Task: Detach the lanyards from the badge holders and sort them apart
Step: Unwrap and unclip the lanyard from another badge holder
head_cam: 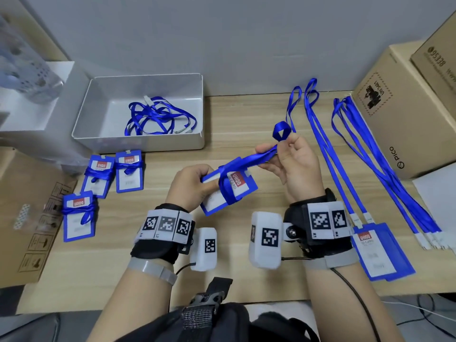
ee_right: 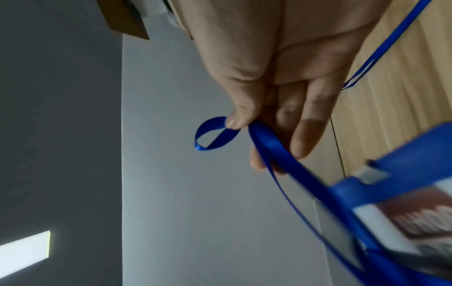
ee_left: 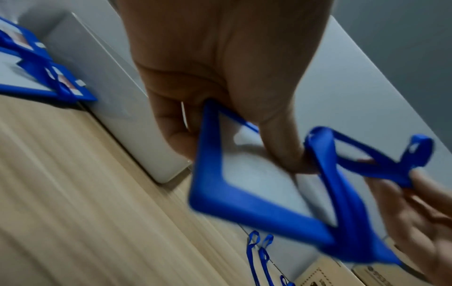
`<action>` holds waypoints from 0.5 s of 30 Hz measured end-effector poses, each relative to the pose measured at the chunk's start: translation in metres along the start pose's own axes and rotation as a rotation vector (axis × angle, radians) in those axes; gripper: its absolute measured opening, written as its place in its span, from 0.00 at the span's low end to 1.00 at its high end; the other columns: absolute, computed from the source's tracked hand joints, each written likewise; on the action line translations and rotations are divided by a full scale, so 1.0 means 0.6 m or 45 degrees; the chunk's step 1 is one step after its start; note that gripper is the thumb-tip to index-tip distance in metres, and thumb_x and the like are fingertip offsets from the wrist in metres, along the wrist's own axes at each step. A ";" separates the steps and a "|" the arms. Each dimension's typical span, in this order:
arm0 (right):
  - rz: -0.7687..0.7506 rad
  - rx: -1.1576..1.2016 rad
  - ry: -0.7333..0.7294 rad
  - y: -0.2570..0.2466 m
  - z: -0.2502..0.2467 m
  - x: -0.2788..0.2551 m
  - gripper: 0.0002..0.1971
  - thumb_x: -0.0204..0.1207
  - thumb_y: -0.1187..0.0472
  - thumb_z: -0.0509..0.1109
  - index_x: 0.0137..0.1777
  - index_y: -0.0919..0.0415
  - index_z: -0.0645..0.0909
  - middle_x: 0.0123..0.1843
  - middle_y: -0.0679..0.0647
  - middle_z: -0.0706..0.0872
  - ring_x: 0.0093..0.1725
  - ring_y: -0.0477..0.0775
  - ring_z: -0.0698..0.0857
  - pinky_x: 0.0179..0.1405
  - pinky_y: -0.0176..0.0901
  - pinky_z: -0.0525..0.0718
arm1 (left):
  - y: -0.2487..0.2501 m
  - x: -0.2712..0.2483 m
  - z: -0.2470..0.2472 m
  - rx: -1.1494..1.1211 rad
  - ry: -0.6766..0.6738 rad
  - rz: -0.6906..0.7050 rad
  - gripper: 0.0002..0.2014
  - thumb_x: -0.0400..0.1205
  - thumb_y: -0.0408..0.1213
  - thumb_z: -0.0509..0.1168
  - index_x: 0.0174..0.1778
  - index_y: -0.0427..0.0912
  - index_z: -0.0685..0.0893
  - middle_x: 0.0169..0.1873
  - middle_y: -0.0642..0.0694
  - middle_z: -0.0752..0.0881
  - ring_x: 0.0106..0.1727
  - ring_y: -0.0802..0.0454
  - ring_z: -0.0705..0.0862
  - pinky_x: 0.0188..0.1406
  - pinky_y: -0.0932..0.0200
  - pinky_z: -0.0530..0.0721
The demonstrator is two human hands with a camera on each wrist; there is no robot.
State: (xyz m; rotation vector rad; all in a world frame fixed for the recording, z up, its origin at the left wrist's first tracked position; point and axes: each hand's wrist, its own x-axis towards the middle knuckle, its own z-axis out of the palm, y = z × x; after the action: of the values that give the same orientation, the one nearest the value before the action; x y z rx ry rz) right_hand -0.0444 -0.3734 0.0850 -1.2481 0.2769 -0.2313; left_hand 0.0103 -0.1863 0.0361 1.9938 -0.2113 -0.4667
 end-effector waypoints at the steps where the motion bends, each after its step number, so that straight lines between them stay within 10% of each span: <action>1: -0.015 0.030 -0.015 -0.004 0.000 0.000 0.06 0.82 0.63 0.55 0.44 0.58 0.70 0.33 0.50 0.89 0.38 0.50 0.89 0.36 0.38 0.86 | -0.003 -0.002 -0.003 -0.026 0.002 0.002 0.10 0.67 0.43 0.70 0.24 0.49 0.76 0.16 0.59 0.78 0.24 0.61 0.72 0.27 0.61 0.71; 5: 0.089 -0.137 -0.097 -0.011 -0.006 0.002 0.09 0.81 0.67 0.57 0.40 0.57 0.68 0.26 0.49 0.86 0.28 0.49 0.87 0.28 0.37 0.85 | 0.000 -0.009 -0.013 -0.216 -0.026 0.053 0.02 0.71 0.41 0.69 0.37 0.50 0.83 0.29 0.57 0.85 0.35 0.54 0.81 0.38 0.59 0.78; 10: 0.231 -0.580 -0.084 0.015 -0.021 0.006 0.09 0.77 0.65 0.65 0.37 0.55 0.74 0.24 0.48 0.84 0.20 0.42 0.80 0.19 0.33 0.76 | 0.016 -0.016 -0.021 -0.368 -0.108 0.085 0.18 0.75 0.32 0.67 0.57 0.55 0.76 0.38 0.55 0.90 0.42 0.58 0.87 0.46 0.58 0.86; 15: 0.169 -0.923 0.002 0.029 -0.029 0.016 0.09 0.74 0.60 0.69 0.34 0.47 0.78 0.43 0.50 0.84 0.40 0.47 0.81 0.41 0.37 0.77 | 0.035 -0.023 -0.026 -0.343 -0.202 0.133 0.31 0.77 0.18 0.62 0.68 0.57 0.68 0.51 0.51 0.84 0.46 0.60 0.84 0.42 0.61 0.87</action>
State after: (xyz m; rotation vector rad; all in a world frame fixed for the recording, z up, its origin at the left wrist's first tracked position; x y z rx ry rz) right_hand -0.0406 -0.3867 0.0626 -1.9360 0.4668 -0.0083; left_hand 0.0053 -0.1782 0.0644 1.6759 -0.3322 -0.5563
